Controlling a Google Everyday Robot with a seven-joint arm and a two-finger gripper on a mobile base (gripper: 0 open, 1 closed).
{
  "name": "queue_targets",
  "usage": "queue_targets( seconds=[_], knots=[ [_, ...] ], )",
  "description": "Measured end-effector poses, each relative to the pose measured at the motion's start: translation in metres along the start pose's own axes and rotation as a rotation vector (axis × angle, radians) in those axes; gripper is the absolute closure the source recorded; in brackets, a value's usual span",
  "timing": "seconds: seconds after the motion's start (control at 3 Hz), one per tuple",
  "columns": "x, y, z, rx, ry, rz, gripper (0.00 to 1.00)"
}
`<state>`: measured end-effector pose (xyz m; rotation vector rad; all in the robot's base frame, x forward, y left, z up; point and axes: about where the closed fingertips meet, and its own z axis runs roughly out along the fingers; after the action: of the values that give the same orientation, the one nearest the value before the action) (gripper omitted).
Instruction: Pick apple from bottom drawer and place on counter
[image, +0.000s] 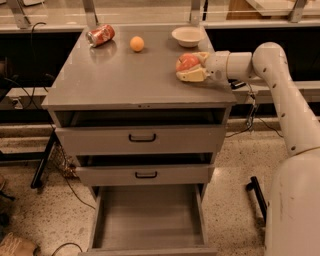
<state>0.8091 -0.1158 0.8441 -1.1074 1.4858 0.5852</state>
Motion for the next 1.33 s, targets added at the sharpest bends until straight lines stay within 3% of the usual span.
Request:
queue_targets(
  seconds=[0.33, 1.0, 1.33],
  knots=[
    [0.0, -0.001, 0.0, -0.003, -0.001, -0.003, 0.0],
    [-0.007, -0.006, -0.01, 0.019, -0.014, -0.024, 0.0],
    [-0.023, -0.016, -0.037, 0.091, -0.028, -0.07, 0.0]
  ],
)
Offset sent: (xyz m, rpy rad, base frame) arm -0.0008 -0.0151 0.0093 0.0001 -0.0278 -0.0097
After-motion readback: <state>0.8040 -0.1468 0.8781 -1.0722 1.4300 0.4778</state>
